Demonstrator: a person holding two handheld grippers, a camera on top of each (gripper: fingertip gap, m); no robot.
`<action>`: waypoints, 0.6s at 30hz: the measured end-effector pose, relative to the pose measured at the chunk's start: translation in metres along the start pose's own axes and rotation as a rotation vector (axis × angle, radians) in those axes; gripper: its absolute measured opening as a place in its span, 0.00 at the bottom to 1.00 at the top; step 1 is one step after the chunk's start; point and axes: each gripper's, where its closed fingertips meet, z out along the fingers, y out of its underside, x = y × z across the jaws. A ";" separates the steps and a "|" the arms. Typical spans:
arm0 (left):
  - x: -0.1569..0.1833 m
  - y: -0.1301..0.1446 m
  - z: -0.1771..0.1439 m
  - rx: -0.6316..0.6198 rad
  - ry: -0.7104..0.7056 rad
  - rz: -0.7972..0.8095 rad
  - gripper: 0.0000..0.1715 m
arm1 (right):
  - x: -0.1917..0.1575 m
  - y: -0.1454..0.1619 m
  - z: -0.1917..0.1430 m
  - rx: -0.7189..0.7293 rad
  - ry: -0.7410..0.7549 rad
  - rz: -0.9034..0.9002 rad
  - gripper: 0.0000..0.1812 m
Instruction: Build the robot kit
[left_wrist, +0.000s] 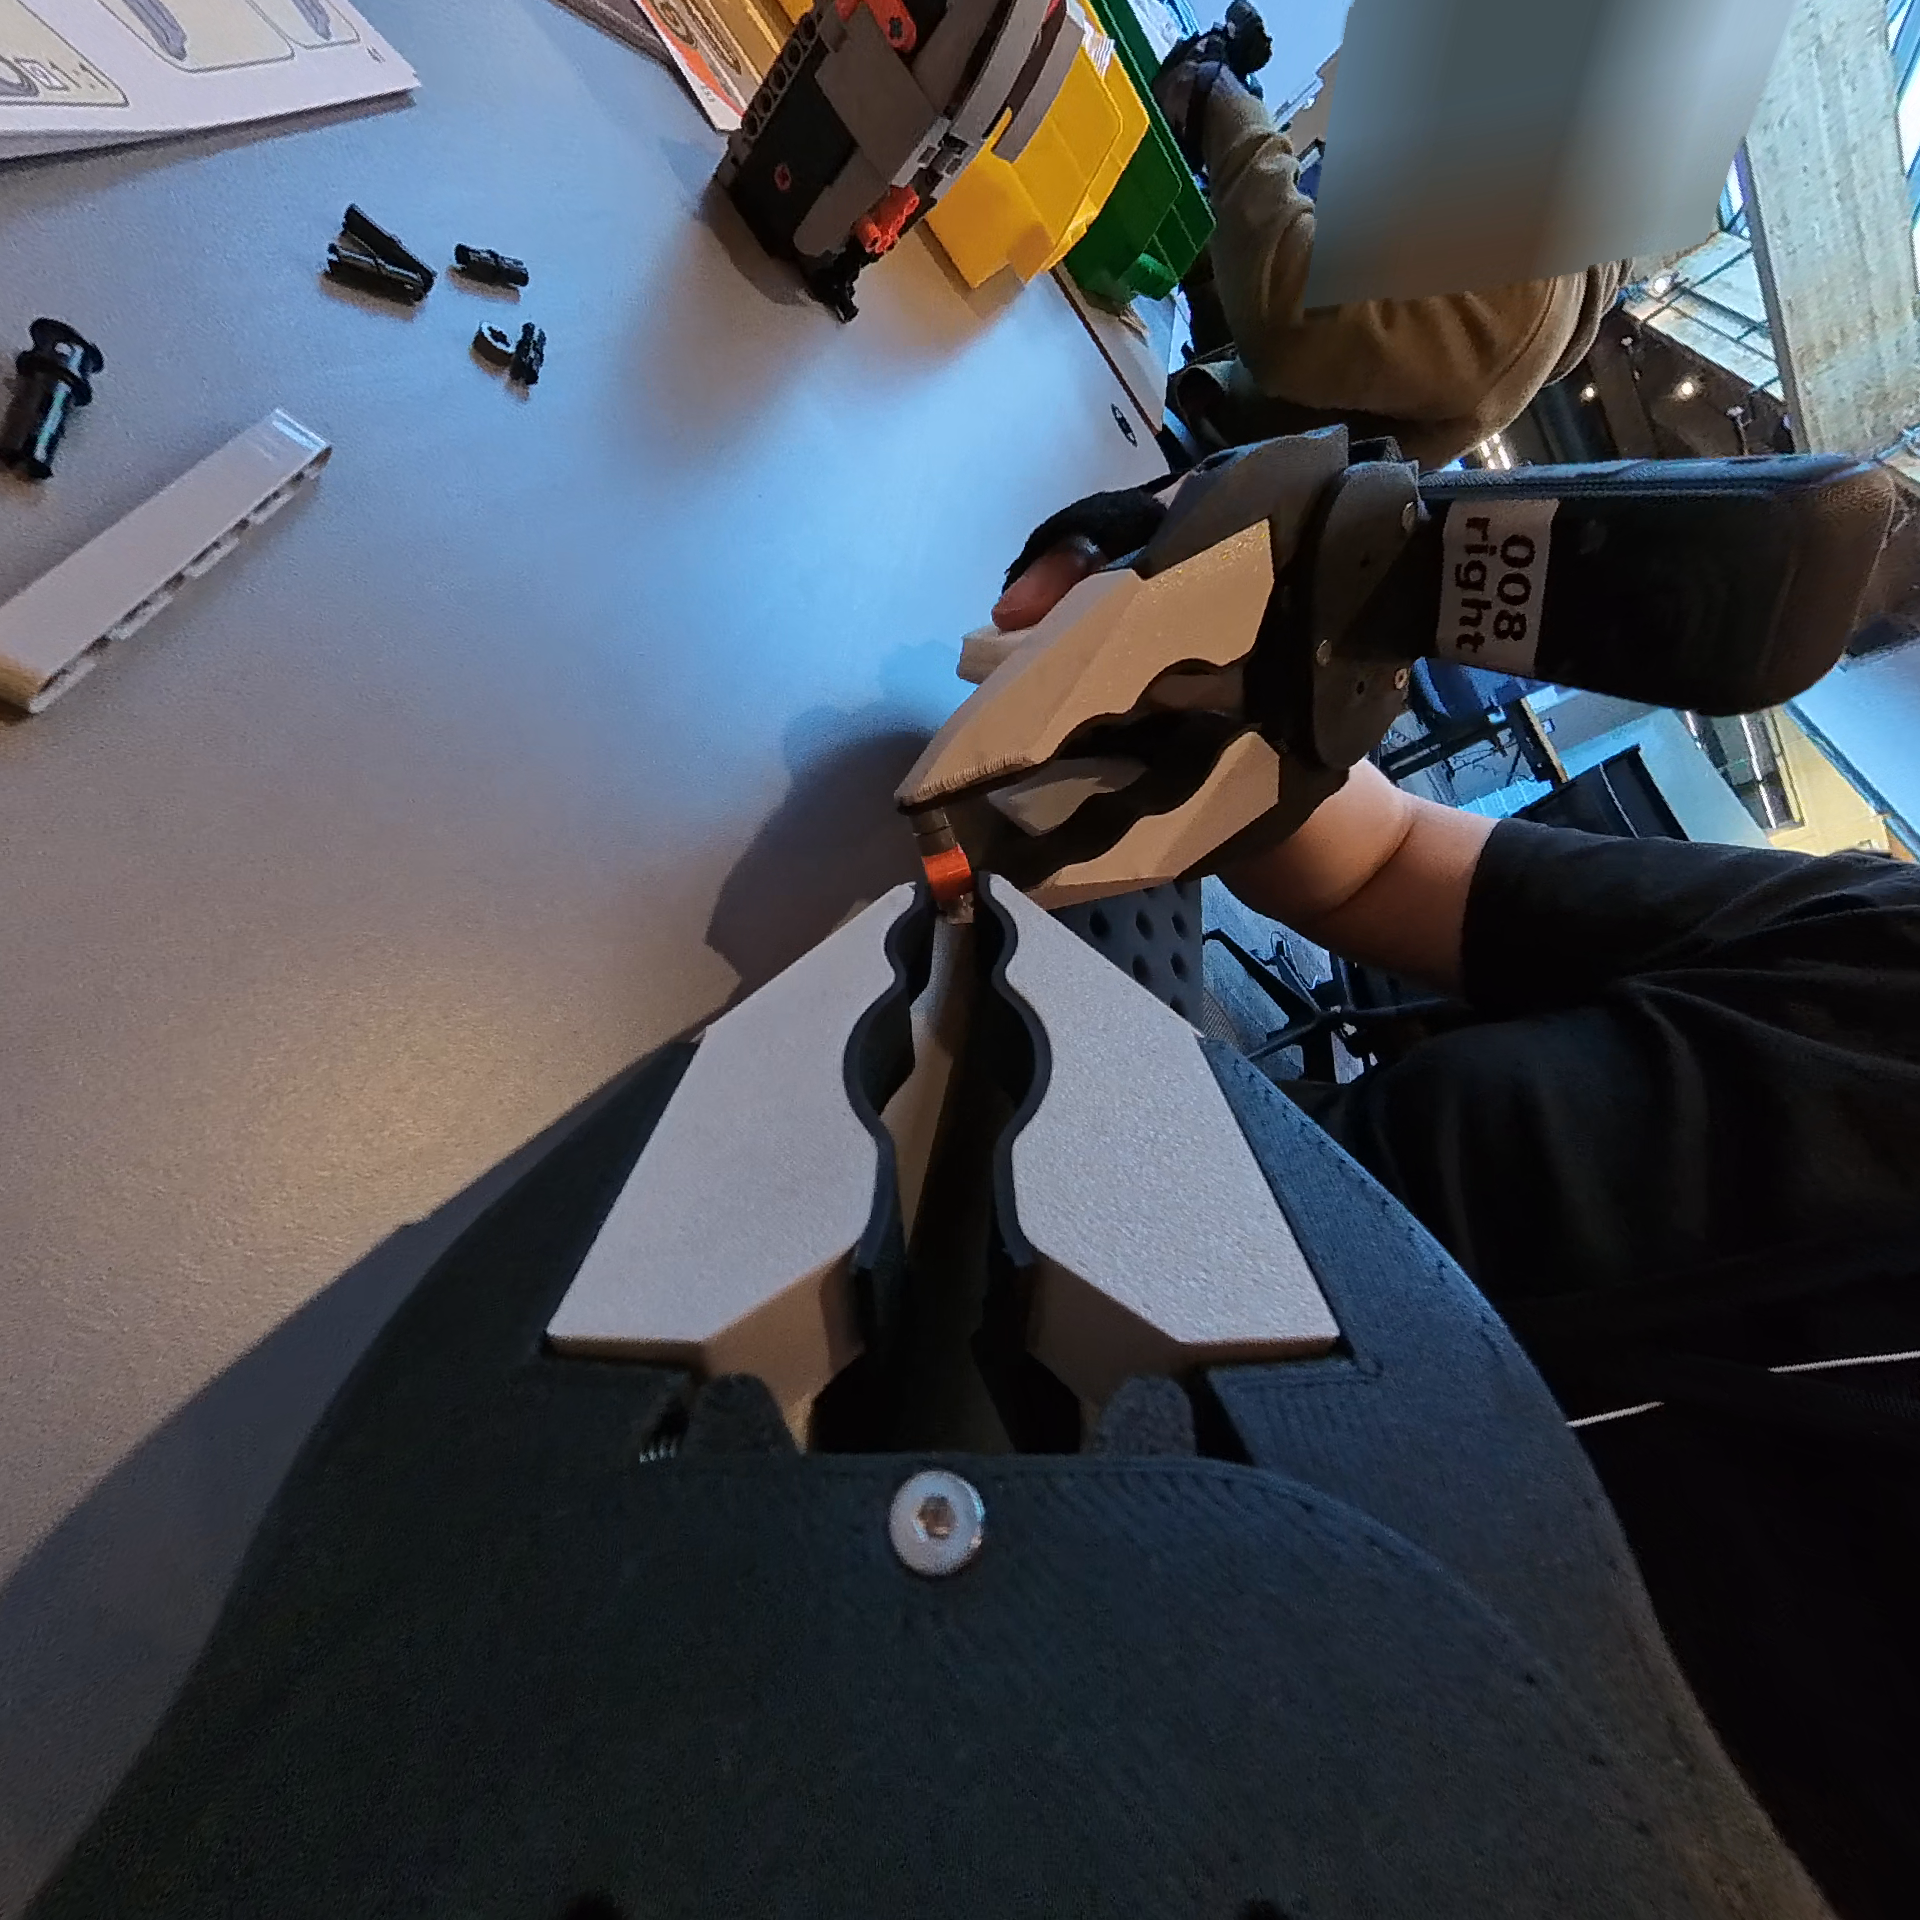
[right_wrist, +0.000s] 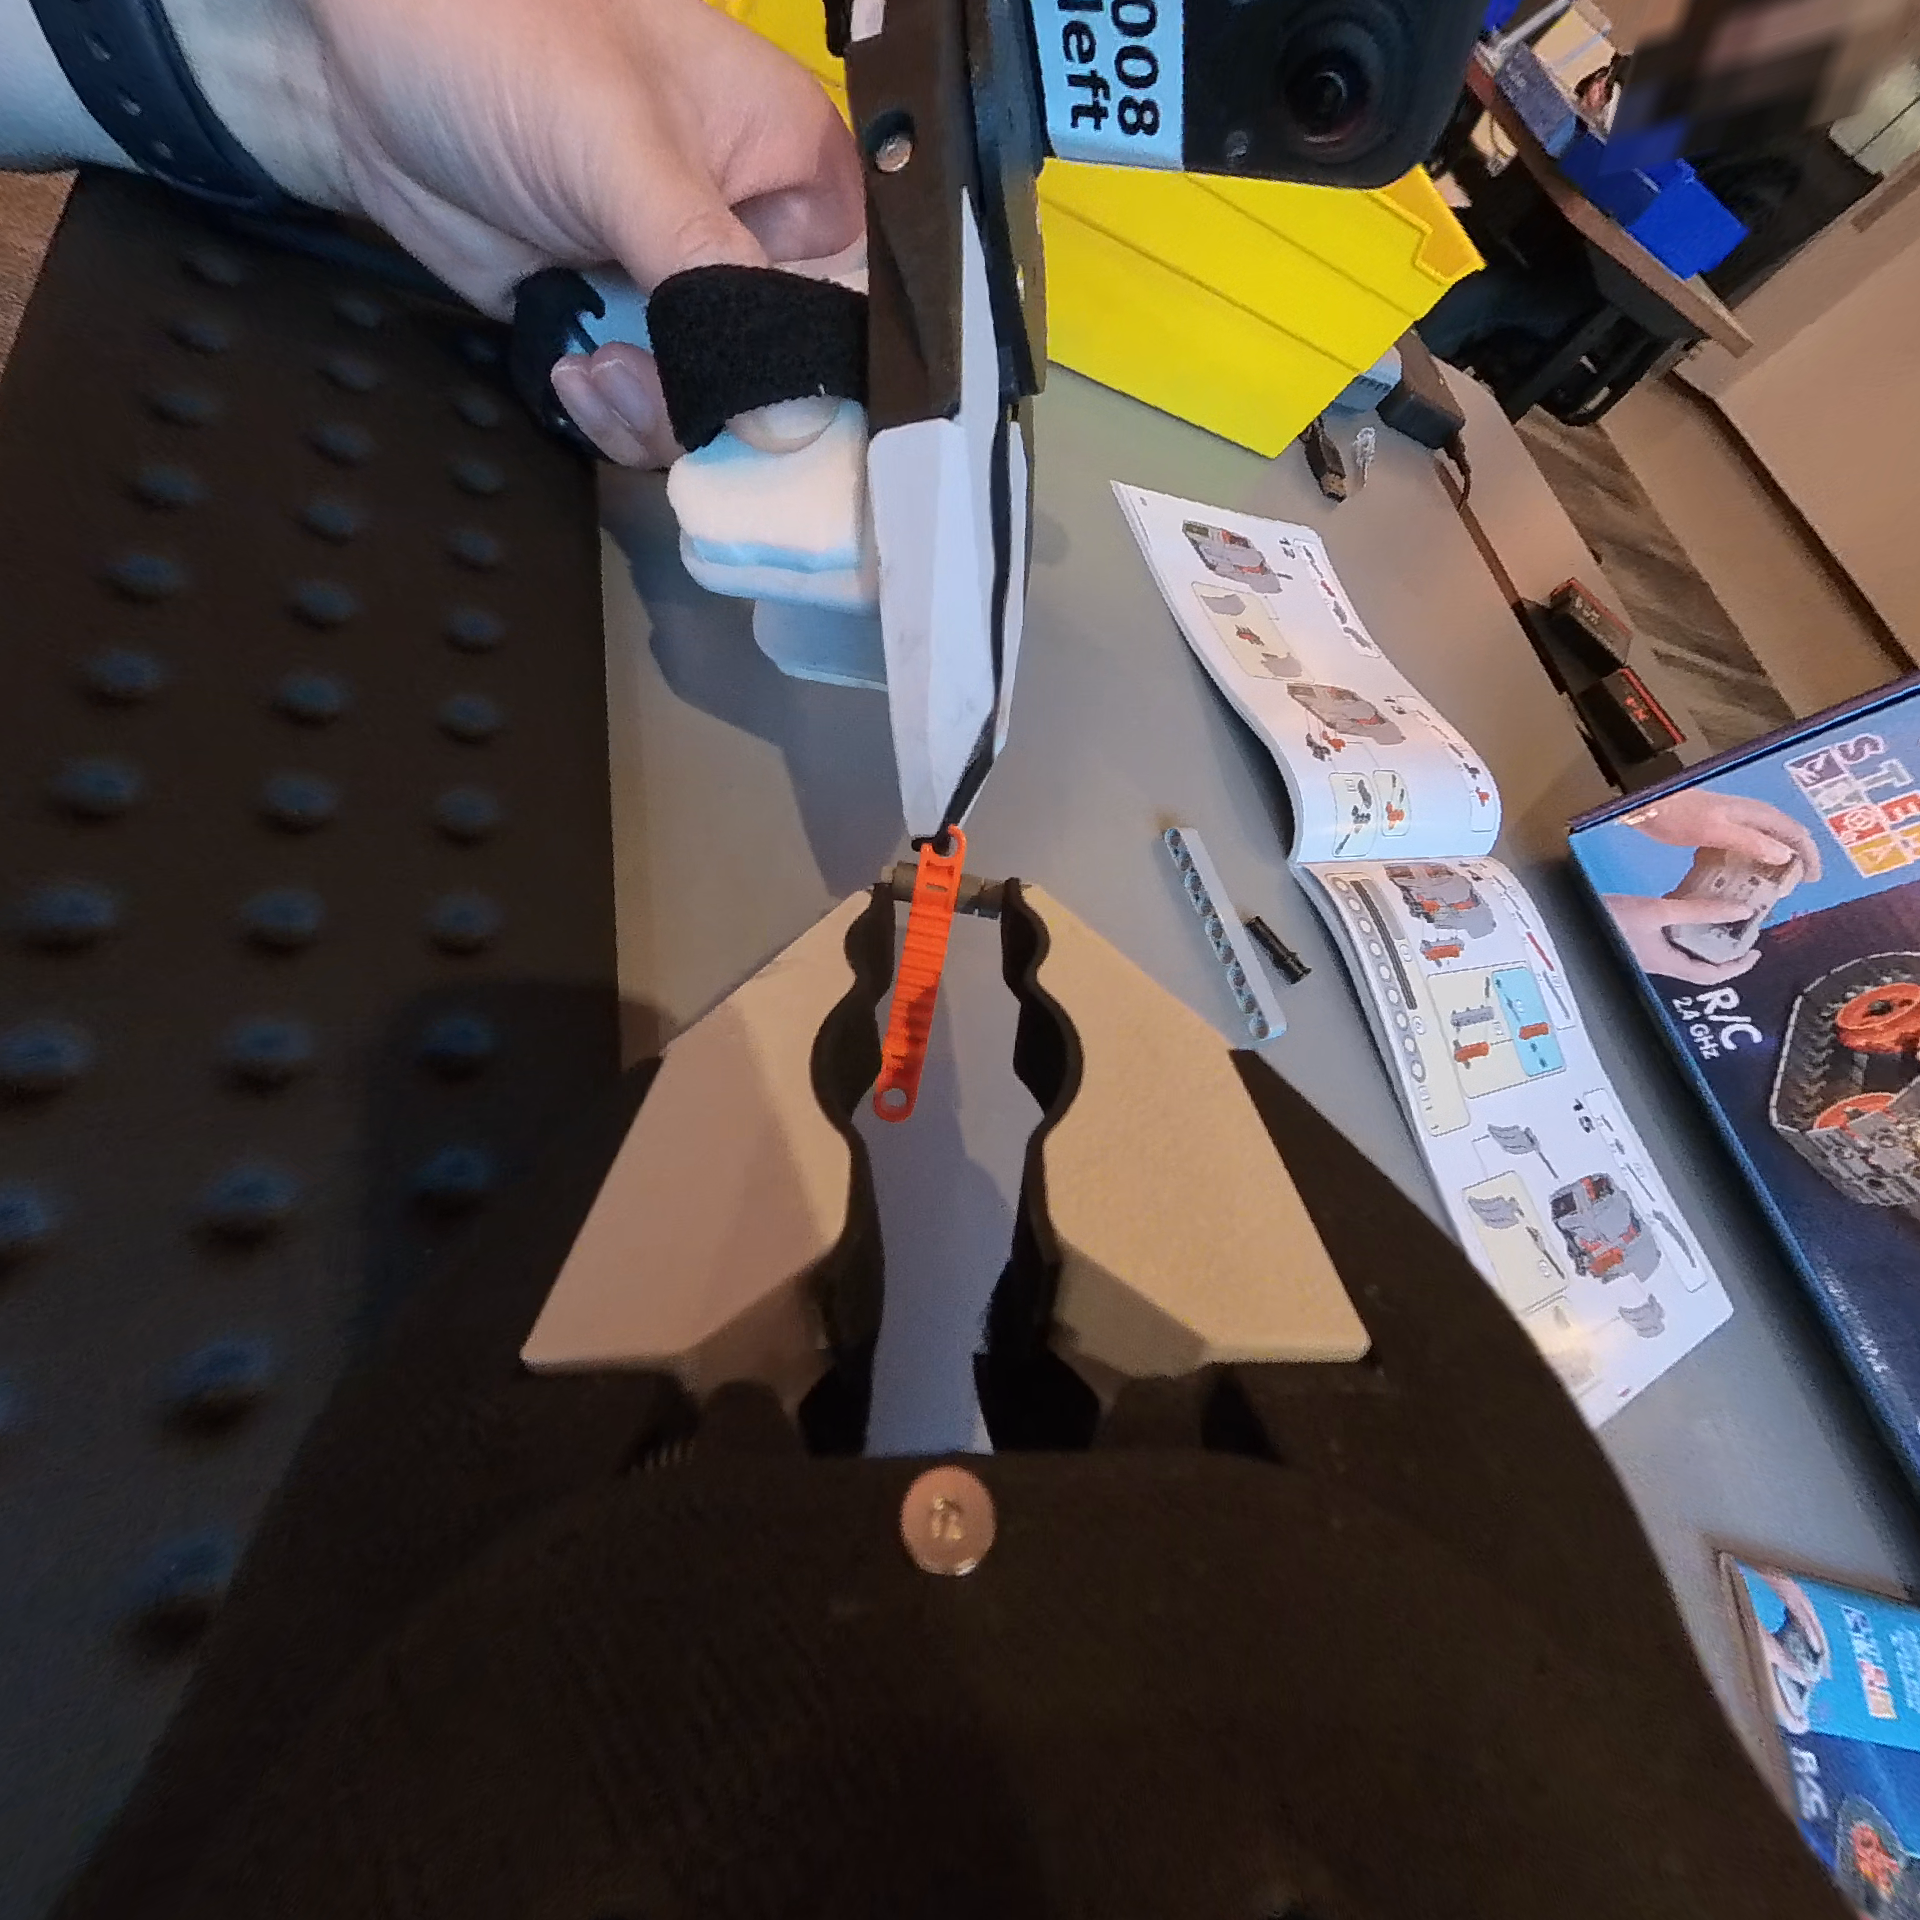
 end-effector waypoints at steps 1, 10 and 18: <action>0.000 0.000 0.000 0.000 0.000 0.001 0.02 | 0.000 0.000 0.000 0.000 -0.003 0.006 0.10; 0.001 0.002 0.001 -0.010 -0.007 0.017 0.02 | -0.002 0.001 0.000 -0.010 -0.012 0.010 0.10; 0.001 0.003 0.002 -0.015 -0.014 0.021 0.02 | -0.003 0.002 0.000 -0.019 -0.016 0.010 0.10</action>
